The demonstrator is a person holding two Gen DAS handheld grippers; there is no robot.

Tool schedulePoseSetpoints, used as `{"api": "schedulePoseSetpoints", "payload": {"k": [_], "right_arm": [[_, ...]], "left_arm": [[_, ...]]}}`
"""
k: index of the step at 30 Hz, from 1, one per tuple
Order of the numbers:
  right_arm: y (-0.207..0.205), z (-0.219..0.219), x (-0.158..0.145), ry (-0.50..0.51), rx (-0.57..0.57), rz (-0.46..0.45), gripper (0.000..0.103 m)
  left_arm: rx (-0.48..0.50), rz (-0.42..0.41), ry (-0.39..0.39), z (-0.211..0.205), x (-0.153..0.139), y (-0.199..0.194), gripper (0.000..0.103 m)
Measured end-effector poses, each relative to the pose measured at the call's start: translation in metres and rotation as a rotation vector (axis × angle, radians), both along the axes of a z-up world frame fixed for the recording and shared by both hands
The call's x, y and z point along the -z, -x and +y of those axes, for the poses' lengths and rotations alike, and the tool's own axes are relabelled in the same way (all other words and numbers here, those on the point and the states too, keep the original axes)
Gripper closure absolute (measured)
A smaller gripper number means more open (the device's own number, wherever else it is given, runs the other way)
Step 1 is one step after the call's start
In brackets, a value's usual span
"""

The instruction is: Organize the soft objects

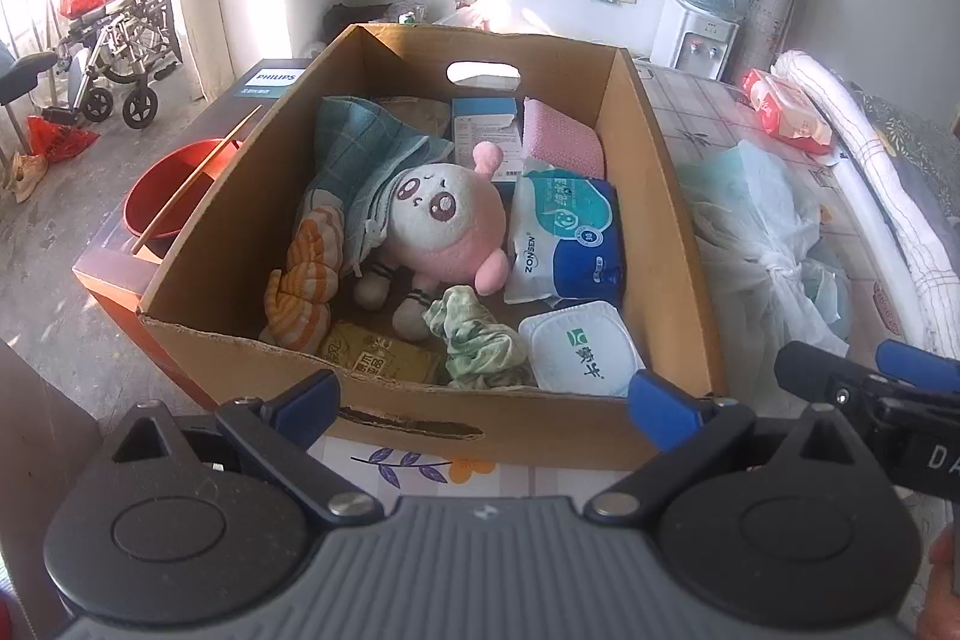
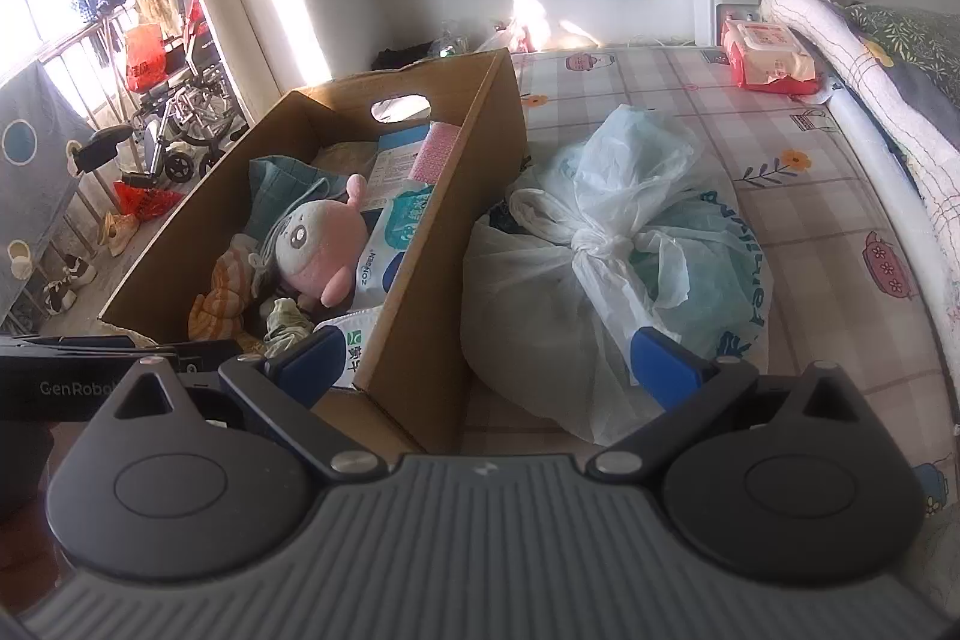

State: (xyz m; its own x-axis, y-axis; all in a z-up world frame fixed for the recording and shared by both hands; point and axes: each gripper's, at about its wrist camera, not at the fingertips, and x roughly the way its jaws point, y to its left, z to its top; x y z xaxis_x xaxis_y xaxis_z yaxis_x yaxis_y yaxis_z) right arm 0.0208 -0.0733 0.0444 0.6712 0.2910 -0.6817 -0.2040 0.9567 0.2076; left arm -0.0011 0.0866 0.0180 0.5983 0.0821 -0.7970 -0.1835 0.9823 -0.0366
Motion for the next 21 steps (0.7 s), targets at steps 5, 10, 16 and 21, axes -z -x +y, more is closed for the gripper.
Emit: {"api": "schedulePoseSetpoints", "payload": {"k": [5, 10, 16, 21], "right_arm": [[-0.002, 0.007, 0.006, 0.014, -0.018, 0.02, 0.001], [-0.004, 0.009, 0.011, 0.025, -0.016, 0.031, 0.001], [-0.005, 0.011, 0.013, 0.05, -0.024, 0.029, 0.001], [-0.005, 0.012, 0.014, 0.055, -0.034, 0.034, 0.001]], "left_arm": [[0.003, 0.021, -0.01, -0.001, 0.004, 0.0, 0.001], [0.006, 0.033, -0.013, 0.0, 0.006, 0.0, 0.001], [-0.002, 0.032, -0.017, 0.002, 0.007, -0.001, 0.001], [-0.01, 0.032, -0.024, 0.003, 0.007, -0.001, 0.001]]}}
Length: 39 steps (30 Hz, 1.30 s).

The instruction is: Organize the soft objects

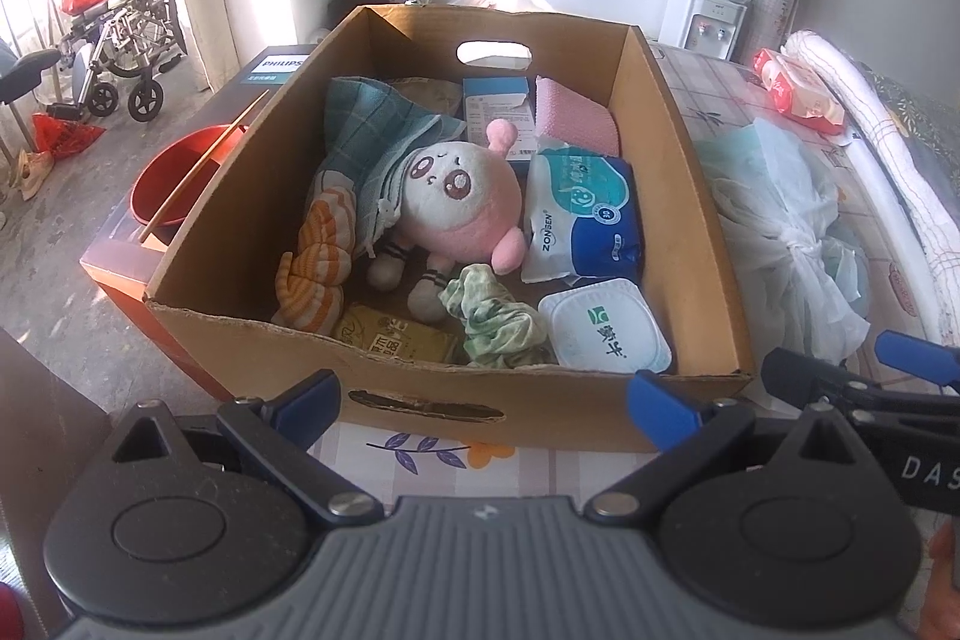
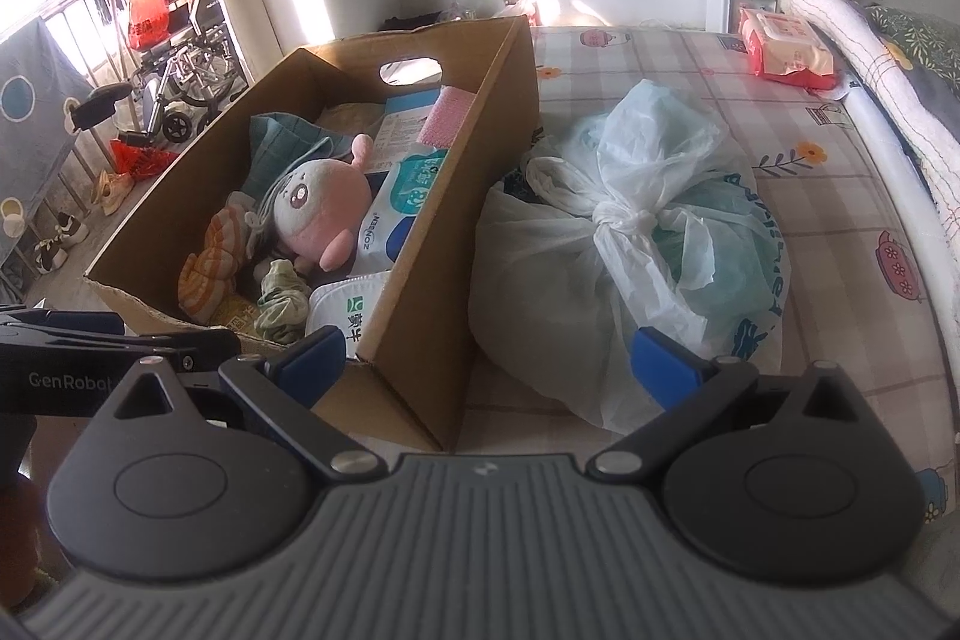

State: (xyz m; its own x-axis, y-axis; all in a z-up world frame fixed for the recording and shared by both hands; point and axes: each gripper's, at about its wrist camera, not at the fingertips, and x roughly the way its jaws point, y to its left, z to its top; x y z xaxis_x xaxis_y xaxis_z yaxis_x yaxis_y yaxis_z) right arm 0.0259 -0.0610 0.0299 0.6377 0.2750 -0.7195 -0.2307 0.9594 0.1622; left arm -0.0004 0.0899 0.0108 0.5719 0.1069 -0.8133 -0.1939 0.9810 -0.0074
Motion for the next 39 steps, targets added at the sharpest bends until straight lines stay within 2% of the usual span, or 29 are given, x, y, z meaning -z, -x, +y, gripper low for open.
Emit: {"api": "schedulePoseSetpoints", "payload": {"k": [39], "right_arm": [[-0.0079, -0.0008, 0.0099, 0.008, -0.004, 0.034, 0.001]], "left_arm": [[-0.008, 0.029, -0.016, -0.0015, 0.0067, -0.0045, 0.002]]}}
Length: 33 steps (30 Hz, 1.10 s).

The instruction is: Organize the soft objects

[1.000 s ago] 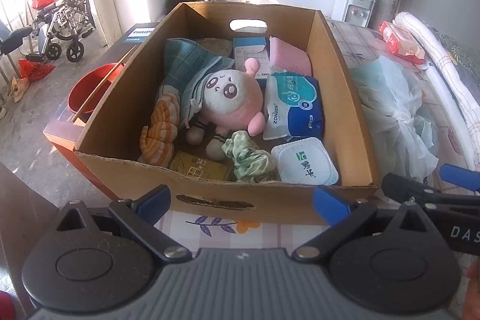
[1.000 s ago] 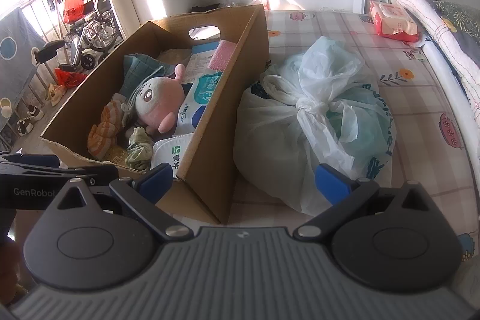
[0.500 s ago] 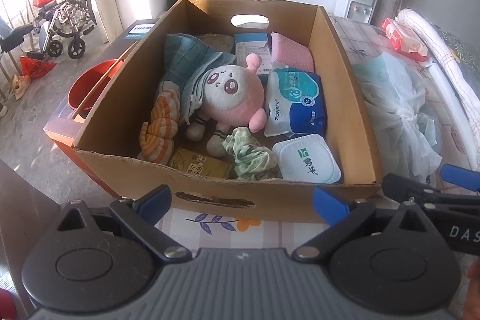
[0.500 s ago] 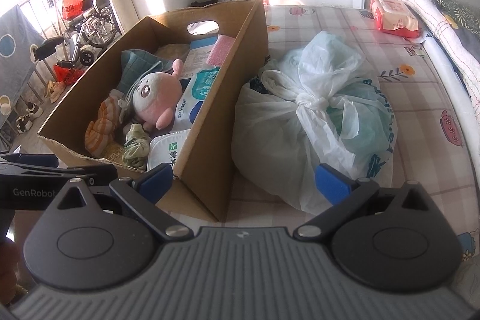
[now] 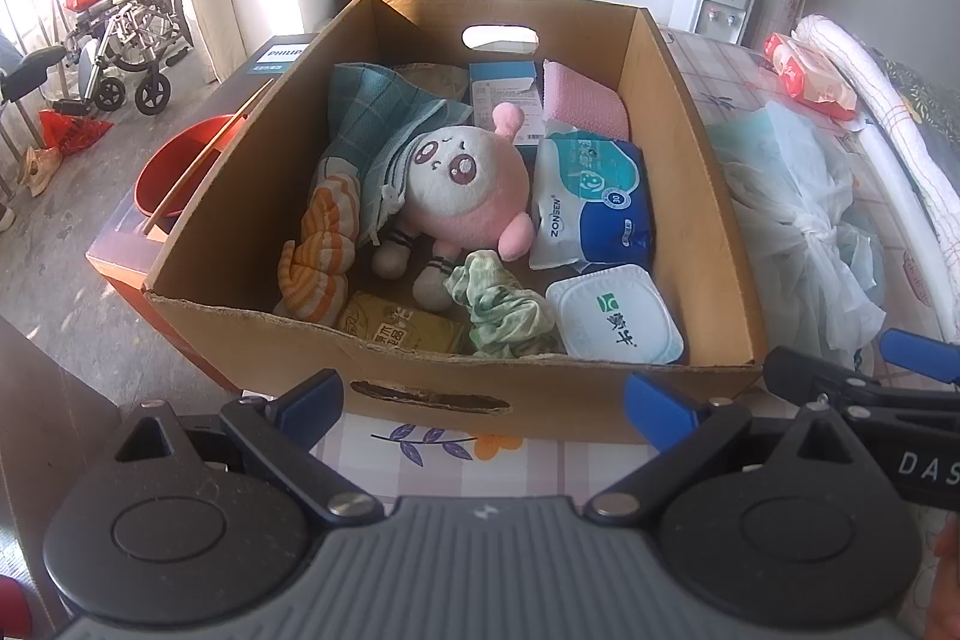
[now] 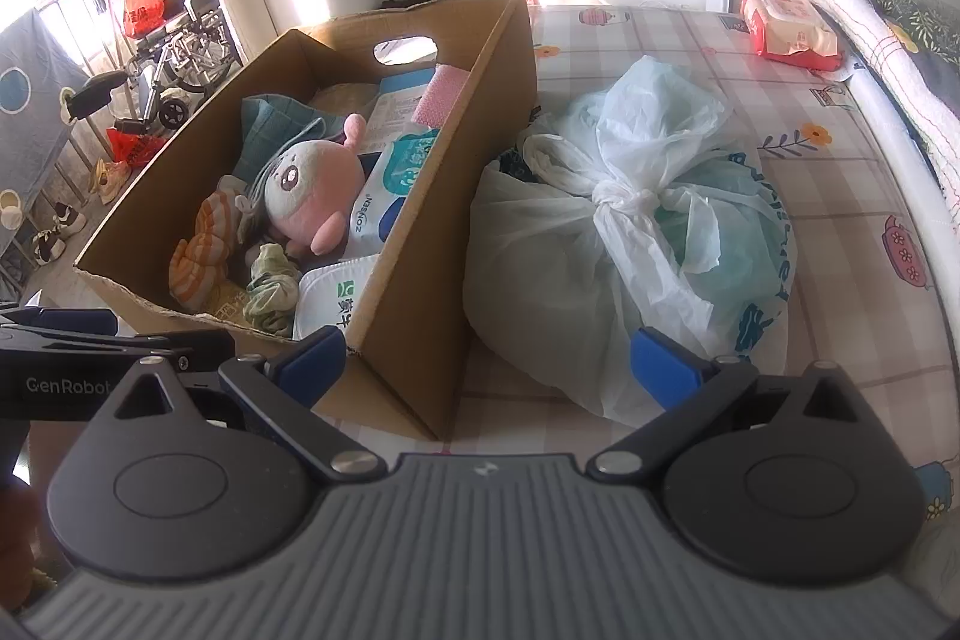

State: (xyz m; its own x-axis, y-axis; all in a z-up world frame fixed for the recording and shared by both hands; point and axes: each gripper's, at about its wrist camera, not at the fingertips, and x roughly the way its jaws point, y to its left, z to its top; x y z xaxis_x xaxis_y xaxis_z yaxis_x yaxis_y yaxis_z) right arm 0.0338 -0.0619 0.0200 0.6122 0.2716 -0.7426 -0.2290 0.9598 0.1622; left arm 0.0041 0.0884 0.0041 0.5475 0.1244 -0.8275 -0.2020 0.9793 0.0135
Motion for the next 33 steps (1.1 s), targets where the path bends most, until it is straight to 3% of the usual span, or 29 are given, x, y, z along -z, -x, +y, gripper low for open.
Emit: {"api": "schedulePoseSetpoints", "payload": {"k": [33], "right_arm": [[-0.0005, -0.0008, 0.0038, -0.003, 0.0, 0.01, 0.001]], "left_arm": [[0.001, 0.002, -0.003, -0.0003, 0.0021, -0.0008, 0.003]]}}
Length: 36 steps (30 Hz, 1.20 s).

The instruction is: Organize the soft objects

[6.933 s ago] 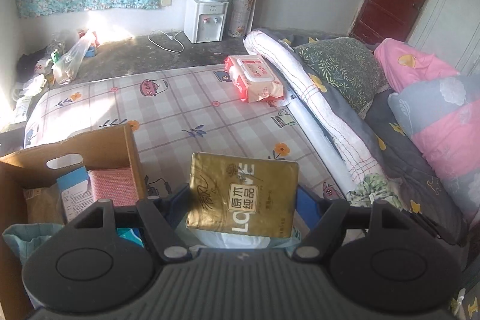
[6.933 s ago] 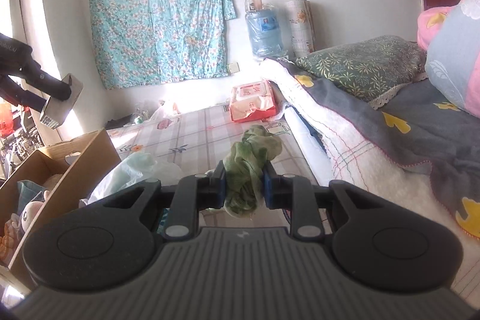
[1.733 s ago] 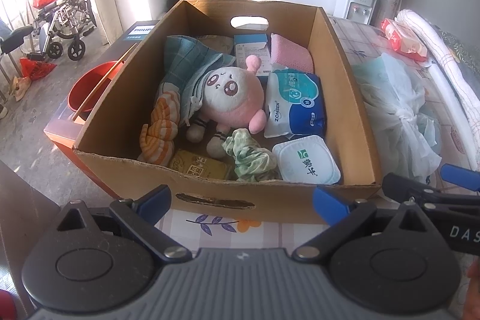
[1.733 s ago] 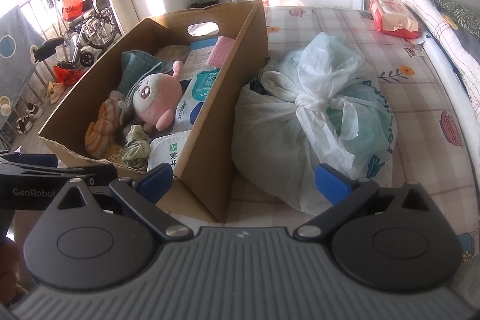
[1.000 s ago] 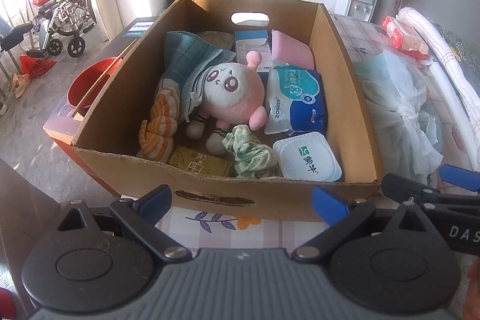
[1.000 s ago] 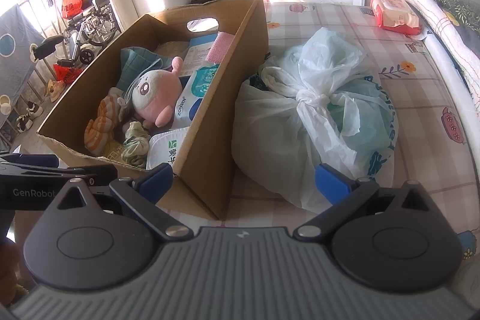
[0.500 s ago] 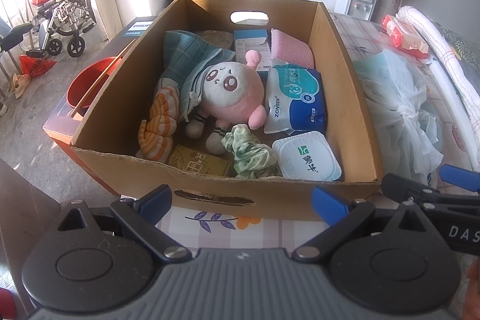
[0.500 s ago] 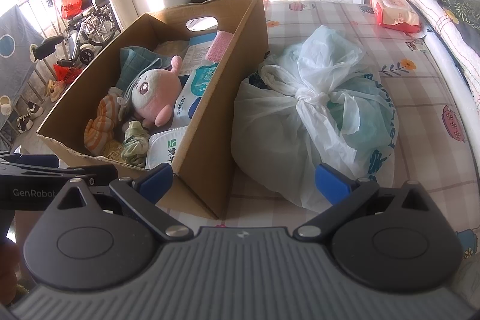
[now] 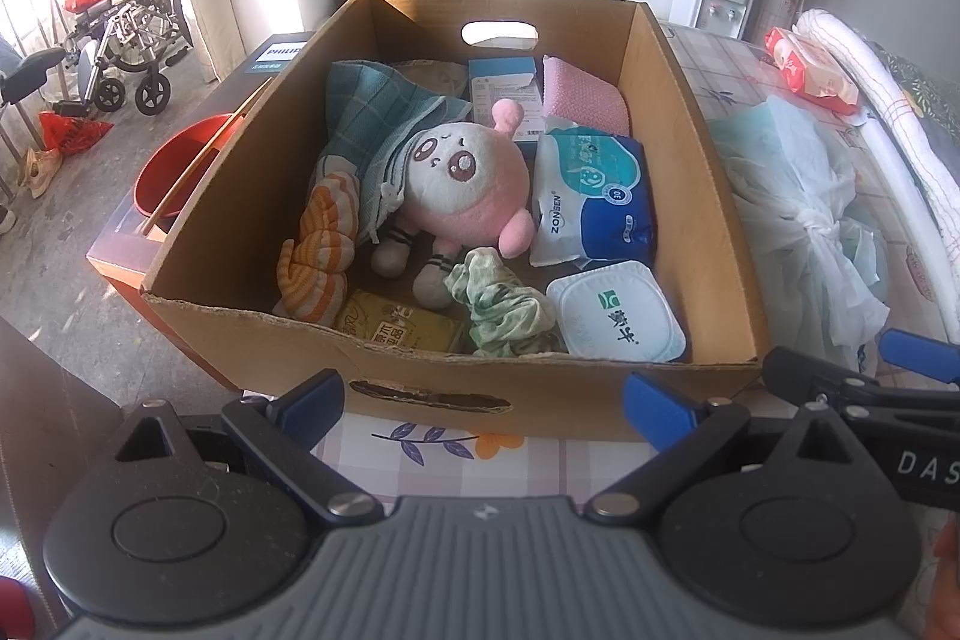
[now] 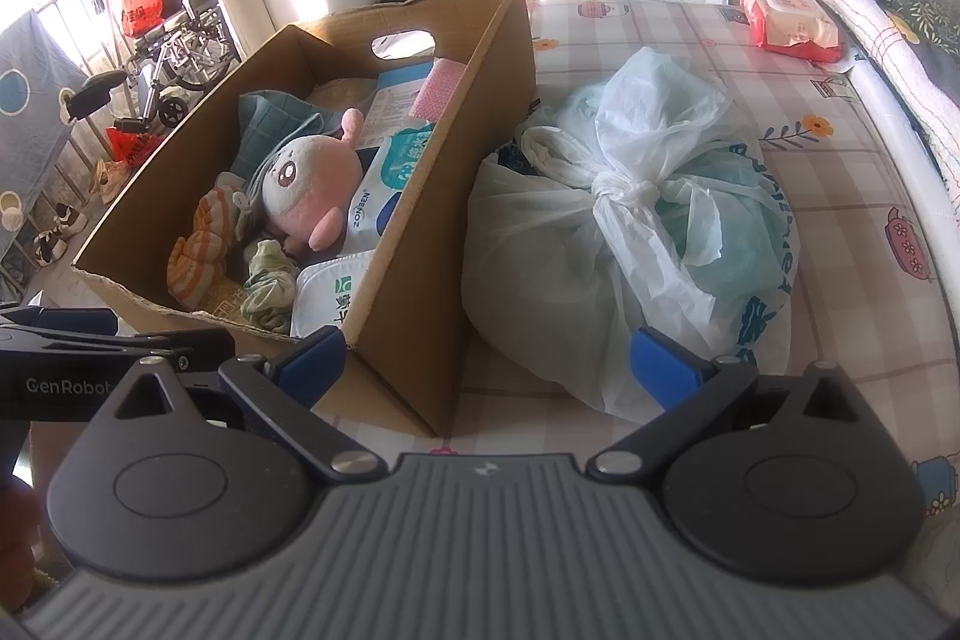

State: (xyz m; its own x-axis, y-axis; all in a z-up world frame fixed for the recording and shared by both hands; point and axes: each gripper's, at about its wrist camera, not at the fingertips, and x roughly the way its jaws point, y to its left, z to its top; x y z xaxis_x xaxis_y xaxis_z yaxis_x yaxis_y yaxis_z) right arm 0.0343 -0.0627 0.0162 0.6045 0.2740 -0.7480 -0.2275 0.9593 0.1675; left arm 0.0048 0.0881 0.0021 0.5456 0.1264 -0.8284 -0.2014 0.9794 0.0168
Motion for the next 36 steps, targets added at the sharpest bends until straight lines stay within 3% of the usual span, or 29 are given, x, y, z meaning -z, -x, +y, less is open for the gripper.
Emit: {"api": "schedulePoseSetpoints", "payload": {"k": [36], "right_arm": [[-0.0039, 0.0037, -0.0026, 0.021, -0.021, 0.008, 0.001]], "left_arm": [[0.002, 0.011, 0.008, 0.0075, 0.0014, -0.0017, 0.003]]}}
